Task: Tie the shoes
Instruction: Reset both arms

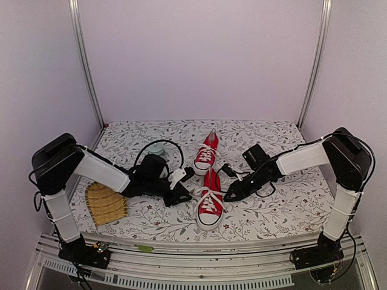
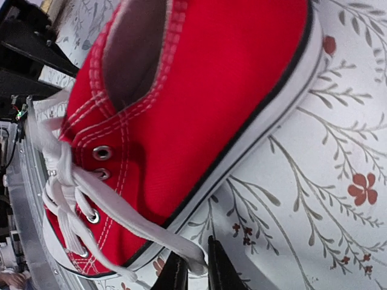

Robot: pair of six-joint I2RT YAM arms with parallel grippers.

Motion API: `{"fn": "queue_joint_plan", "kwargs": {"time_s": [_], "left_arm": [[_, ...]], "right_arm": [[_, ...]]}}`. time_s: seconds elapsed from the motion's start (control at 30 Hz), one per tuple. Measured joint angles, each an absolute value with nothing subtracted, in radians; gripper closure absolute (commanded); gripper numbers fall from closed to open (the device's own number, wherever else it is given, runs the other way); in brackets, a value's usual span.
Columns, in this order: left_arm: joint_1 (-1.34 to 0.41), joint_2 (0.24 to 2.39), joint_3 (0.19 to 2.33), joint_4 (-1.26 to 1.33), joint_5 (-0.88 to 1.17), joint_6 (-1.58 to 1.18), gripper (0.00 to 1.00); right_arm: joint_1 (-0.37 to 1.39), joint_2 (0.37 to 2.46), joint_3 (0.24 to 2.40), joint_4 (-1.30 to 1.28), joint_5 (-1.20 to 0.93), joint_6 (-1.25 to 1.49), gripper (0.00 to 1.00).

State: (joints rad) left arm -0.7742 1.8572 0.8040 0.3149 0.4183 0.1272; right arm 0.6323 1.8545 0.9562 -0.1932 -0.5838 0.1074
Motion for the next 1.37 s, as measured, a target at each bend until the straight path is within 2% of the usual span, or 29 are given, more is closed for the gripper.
{"fn": "queue_joint_plan", "kwargs": {"time_s": [0.07, 0.2, 0.23, 0.27, 0.37, 0.5, 0.57, 0.67, 0.8, 0.87, 1.03, 1.37], "left_arm": [[-0.780, 1.821, 0.779, 0.332, 0.398, 0.126, 0.50], [-0.783, 1.718, 0.747, 0.346, 0.352, 0.129, 0.38], [-0.783, 1.689, 0.745, 0.346, 0.342, 0.132, 0.25], [-0.783, 1.661, 0.743, 0.344, 0.334, 0.135, 0.21], [-0.783, 1.579, 0.727, 0.331, 0.326, 0.149, 0.18], [-0.780, 1.477, 0.674, 0.326, 0.271, 0.146, 0.05], [-0.770, 1.426, 0.648, 0.332, 0.185, 0.132, 0.04], [-0.717, 1.371, 0.643, 0.350, 0.048, 0.107, 0.04], [-0.549, 1.312, 0.638, 0.392, -0.093, 0.069, 0.04], [-0.434, 1.281, 0.612, 0.430, -0.139, 0.033, 0.04], [-0.264, 1.234, 0.507, 0.519, -0.273, -0.031, 0.04], [-0.257, 1.231, 0.371, 0.687, -0.406, -0.003, 0.04]], "right_arm": [[0.625, 1.845, 0.956, -0.204, -0.569, 0.099, 0.65], [0.614, 1.788, 0.959, -0.239, -0.518, 0.091, 0.57], [0.612, 1.770, 0.960, -0.252, -0.501, 0.089, 0.55], [0.611, 1.750, 0.961, -0.268, -0.486, 0.089, 0.54], [0.607, 1.690, 0.962, -0.310, -0.439, 0.087, 0.49], [0.564, 1.583, 0.962, -0.338, -0.374, 0.086, 0.41], [0.498, 1.514, 0.961, -0.323, -0.343, 0.092, 0.36], [0.341, 1.394, 0.931, -0.231, -0.326, 0.118, 0.34], [0.090, 1.241, 0.826, -0.050, -0.300, 0.174, 0.28], [0.025, 1.190, 0.764, 0.026, -0.257, 0.199, 0.28], [0.025, 1.131, 0.635, 0.168, -0.171, 0.207, 0.24], [0.025, 1.129, 0.476, 0.347, -0.060, 0.216, 0.27]]}}
